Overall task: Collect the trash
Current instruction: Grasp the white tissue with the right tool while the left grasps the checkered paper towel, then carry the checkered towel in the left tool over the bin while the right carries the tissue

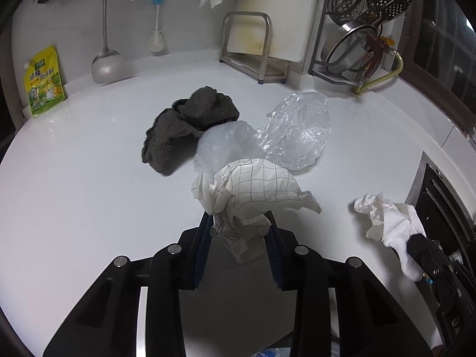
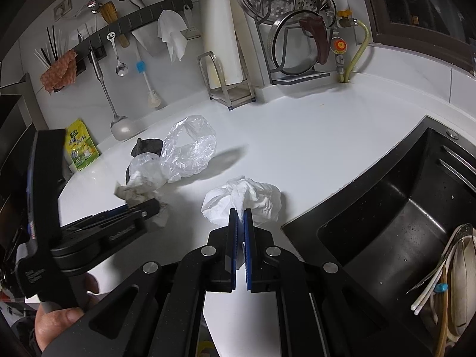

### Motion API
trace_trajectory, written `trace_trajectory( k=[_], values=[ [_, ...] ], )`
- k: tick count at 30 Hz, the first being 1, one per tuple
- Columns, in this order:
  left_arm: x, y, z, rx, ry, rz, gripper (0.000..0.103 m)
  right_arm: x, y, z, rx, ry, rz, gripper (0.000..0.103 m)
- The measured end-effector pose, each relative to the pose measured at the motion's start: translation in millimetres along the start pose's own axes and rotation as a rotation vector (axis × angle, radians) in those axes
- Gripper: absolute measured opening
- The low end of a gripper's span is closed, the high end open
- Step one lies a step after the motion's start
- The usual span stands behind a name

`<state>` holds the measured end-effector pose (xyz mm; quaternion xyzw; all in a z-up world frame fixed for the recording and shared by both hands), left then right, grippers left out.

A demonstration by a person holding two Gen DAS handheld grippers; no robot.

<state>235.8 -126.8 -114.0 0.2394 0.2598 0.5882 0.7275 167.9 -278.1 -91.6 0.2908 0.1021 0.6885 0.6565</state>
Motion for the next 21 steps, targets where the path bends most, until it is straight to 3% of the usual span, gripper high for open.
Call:
trace_trajectory(
  k=[10, 21],
  values=[
    [21, 40, -8, -0.05, -0.052, 0.026, 0.03, 11, 9, -7, -0.011, 0.036, 0.013, 0.004],
    [35, 94, -50, -0.07, -0.094, 0.023, 0.03, 37, 59, -41, -0.014, 0.031, 0.012, 0.004]
  ],
)
Point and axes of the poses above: each gripper's, at about its wrist camera, not at the fingertips, and y roughly against the way its jaws point, x to its left, z to its top, the point moved 9 cm from there along -y, roughly the way its jaws point, and after that the axes turned 4 degrees about -x, right-handed, at the moved point
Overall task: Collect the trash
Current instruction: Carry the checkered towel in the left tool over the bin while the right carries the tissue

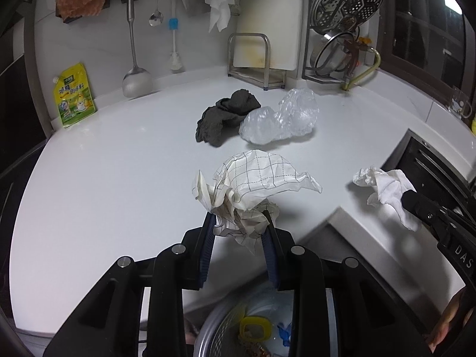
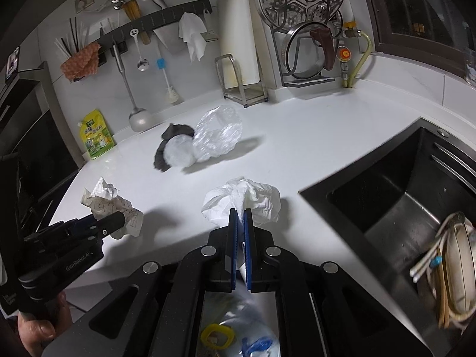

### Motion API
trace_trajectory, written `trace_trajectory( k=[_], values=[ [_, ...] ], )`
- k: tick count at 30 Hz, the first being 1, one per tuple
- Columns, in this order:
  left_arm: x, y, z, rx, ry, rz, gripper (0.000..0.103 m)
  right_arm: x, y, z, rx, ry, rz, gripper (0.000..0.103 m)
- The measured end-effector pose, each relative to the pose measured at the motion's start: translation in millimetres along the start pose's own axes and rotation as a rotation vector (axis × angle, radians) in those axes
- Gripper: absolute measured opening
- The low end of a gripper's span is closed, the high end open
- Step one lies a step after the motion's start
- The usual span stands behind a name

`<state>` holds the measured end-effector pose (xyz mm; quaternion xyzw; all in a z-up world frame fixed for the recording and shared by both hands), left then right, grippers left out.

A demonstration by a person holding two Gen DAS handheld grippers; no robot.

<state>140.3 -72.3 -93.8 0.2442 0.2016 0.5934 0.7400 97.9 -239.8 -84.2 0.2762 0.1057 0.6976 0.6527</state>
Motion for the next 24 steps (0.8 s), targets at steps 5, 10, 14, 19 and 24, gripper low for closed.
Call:
trace_trajectory(
  k=[5, 10, 14, 19, 24],
  values=[
    [8, 23, -19, -0.003, 0.003, -0.01, 0.03, 13, 22, -26, 0.008, -0.017, 0.003, 0.004],
    [13, 42, -37, -0.016, 0.012, -0.021, 0.03, 26, 39, -53, 0.019, -0.007, -0.008, 0.004],
    [14, 55, -50, -0.015, 0.005, -0.031, 0.03, 34, 51, -72, 0.042, 0.003, -0.009, 0.004],
    [14, 65, -69, 0.0, 0.001, -0.044, 0.03, 45, 66, -90, 0.054, 0.026, -0.011, 0.004],
    [13, 72, -86, 0.014, -0.017, -0.046, 0.03, 52, 76, -102, 0.064, 0.034, -0.011, 0.004]
  ],
)
Point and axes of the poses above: each gripper's, at about its wrist camera, not at the fingertips, and y roughly against the way its jaws point, x to its left, z to its top, the point moved 9 cm from there along -y, roughly the way its jaws point, and after that the axes turned 4 degrees about -x, right-handed, at the moved point
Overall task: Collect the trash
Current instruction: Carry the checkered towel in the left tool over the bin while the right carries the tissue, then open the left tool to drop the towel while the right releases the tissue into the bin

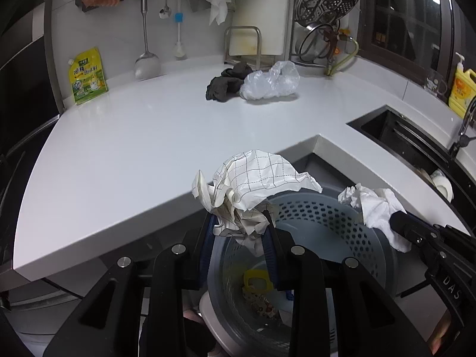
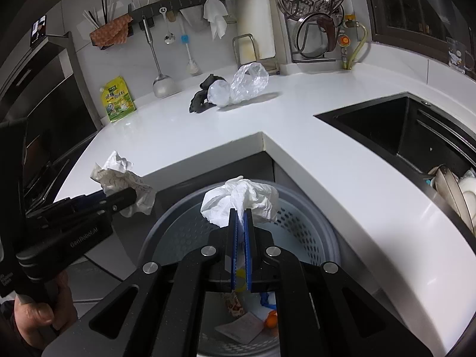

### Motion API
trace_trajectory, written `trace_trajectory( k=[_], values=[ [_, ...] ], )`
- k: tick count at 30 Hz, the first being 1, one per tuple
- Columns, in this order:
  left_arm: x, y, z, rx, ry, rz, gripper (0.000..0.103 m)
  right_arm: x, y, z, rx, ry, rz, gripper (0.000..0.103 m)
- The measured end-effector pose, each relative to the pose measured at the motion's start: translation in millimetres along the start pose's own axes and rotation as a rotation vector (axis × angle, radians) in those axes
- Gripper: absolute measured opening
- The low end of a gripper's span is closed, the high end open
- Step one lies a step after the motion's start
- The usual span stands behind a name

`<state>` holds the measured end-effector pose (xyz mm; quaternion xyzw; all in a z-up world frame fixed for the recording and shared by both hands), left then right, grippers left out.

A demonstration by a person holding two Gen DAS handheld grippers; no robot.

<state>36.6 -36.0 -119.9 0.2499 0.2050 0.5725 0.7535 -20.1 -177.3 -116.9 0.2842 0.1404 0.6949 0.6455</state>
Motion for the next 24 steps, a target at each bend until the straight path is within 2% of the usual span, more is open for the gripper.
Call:
trace_trajectory(
  k=[10, 24],
  values=[
    [-7, 4, -23, 0.033, -0.014, -0.018, 0.031, 7, 6, -21, 0.03, 0.01, 0.006, 0.004],
    [-28, -12, -43, 0.1, -0.056, -0.051, 0.032, -8, -8, -43, 0.087, -0.046, 0.021, 0.004]
  ],
)
Point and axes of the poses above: each gripper's, at about its wrist camera, not at the fingertips, and y roughly against the way its jaws point, x to its left, z to its top, the point moved 9 cm from there along -y, roughly the way its jaws point, and after that the axes turned 4 degrees about -x, right-handed, at the moved point
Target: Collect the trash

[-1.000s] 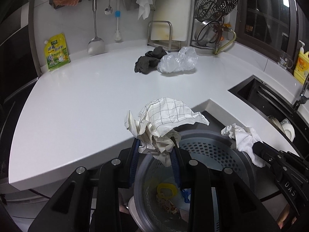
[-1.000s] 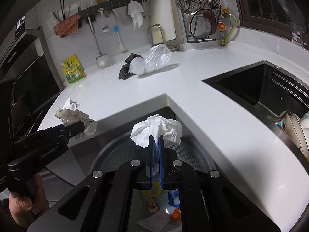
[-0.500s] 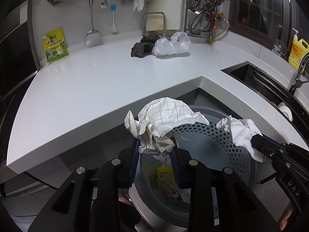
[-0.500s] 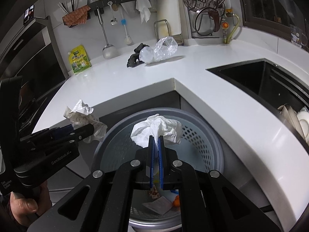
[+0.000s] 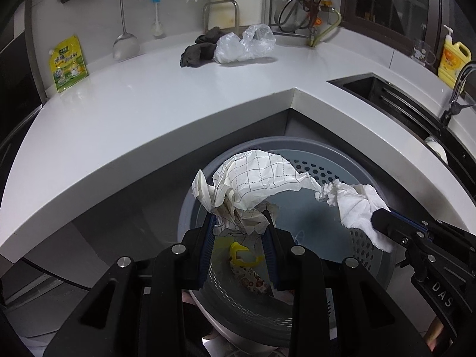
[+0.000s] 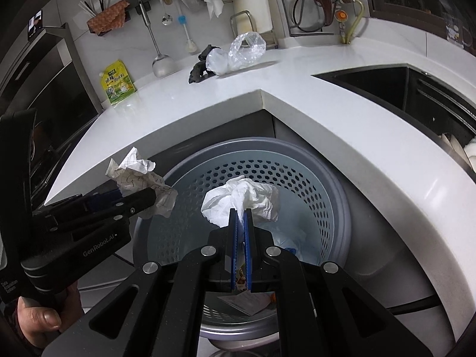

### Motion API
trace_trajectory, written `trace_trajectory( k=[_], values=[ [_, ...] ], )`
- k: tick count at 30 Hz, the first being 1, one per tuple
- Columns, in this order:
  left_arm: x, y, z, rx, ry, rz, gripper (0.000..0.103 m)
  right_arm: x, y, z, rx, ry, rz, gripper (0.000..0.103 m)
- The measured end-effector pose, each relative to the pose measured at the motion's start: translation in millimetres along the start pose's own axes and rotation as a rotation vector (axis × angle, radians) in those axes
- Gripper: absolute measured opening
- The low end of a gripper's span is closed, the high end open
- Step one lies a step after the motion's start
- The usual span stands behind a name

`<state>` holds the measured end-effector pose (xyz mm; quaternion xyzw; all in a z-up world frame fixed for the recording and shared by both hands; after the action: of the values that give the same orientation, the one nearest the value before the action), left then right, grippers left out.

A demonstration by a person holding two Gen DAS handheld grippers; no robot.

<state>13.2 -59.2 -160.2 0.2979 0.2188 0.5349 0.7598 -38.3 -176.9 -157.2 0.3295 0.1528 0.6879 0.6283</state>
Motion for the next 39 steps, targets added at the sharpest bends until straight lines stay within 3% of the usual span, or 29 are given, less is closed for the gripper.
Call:
trace_trajectory(
  k=[13, 16, 20, 22, 24, 25, 39],
  values=[
    [1, -5, -2, 0.016, 0.004, 0.001, 0.034, -7, -8, -4, 0.018, -0.019, -0.004, 0.004],
    [3, -5, -1, 0.015, 0.011, 0.006, 0.039, -8, -8, -3, 0.015, -0.017, -0.006, 0.004],
    [8, -3, 1, 0.002, 0.022, 0.015, 0.057, -9, -7, -2, 0.012, -0.016, -0.014, 0.005],
    [10, -3, 2, 0.0, 0.023, 0.024, 0.065, -10, -6, -1, 0.007, -0.019, -0.022, 0.013],
    [12, -1, 3, -0.005, 0.025, 0.032, 0.069, -12, -4, 1, -0.009, -0.024, -0.032, 0.033],
    [13, -1, 4, -0.006, 0.027, 0.034, 0.07, -12, -2, 2, -0.016, -0.024, -0.036, 0.037],
    [20, 6, 8, -0.032, 0.044, 0.037, 0.086, -12, 2, 6, -0.038, -0.029, -0.043, 0.054]
  ],
)
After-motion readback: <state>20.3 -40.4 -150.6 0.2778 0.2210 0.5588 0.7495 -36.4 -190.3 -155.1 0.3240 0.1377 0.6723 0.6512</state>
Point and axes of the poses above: each gripper's, at about its wrist camera, not at the fingertips, and y roughly against the way its jaws point, x to its left, z to its top, the point moved 9 cm from there along -y, roughly the way its jaws point, and after that the axes turned 4 degrees about -x, right-handed, at the moved point
